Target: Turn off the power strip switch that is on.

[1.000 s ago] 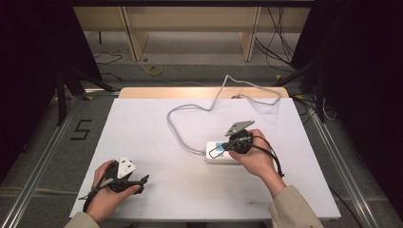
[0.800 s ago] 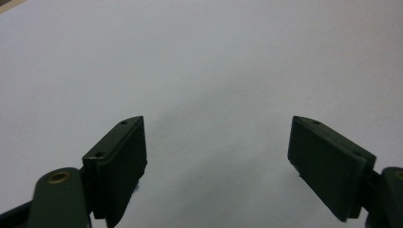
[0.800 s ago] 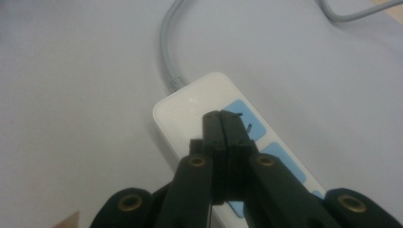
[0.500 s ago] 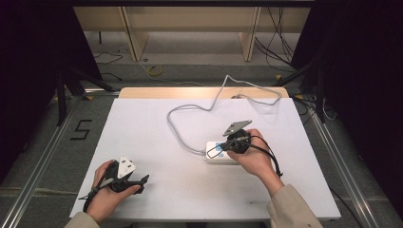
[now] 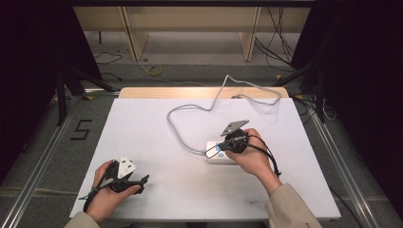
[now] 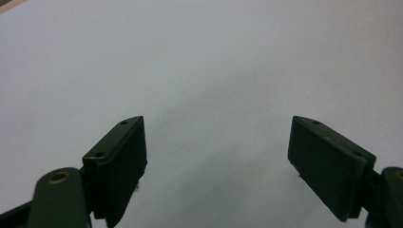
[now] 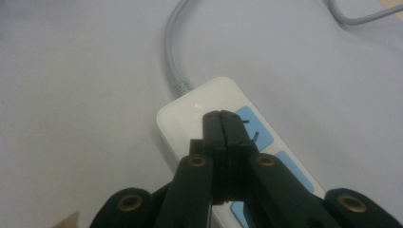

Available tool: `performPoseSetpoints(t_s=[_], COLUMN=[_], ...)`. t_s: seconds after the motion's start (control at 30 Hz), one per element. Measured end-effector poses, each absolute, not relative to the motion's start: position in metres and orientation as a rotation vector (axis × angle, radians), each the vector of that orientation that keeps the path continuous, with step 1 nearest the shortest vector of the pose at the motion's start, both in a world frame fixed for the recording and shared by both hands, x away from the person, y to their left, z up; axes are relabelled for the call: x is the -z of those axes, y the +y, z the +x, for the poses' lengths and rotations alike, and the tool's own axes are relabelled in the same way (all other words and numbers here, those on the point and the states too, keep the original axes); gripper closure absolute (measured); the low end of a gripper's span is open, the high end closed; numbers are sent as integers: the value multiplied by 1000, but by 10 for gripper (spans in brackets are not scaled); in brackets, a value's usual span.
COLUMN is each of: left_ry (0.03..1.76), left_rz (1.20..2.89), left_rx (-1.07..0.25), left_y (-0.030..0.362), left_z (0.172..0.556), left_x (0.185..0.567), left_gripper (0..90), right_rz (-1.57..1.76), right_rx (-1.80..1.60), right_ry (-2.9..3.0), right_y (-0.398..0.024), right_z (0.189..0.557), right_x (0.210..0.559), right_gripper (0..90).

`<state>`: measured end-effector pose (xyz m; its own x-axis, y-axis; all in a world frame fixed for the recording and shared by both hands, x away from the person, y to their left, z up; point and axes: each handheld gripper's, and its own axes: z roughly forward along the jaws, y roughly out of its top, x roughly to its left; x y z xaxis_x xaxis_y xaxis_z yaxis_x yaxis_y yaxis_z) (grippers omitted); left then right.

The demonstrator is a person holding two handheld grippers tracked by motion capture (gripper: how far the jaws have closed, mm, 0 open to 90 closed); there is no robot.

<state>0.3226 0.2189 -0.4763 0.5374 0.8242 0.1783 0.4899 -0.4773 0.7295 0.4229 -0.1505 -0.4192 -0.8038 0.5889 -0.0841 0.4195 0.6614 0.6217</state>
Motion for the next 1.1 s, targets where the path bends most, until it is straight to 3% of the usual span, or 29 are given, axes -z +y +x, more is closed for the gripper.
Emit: performPoseSetpoints(t_s=[1.1], left_ry=[1054], left_rz=[2155], left_rx=[-695], left_y=[219], left_z=[323], left_x=[477], left_gripper=[202], right_rz=[797], right_rx=[-829], right_ry=[2634], right_y=[-144], right_z=[428], right_x=[427], right_gripper=[900])
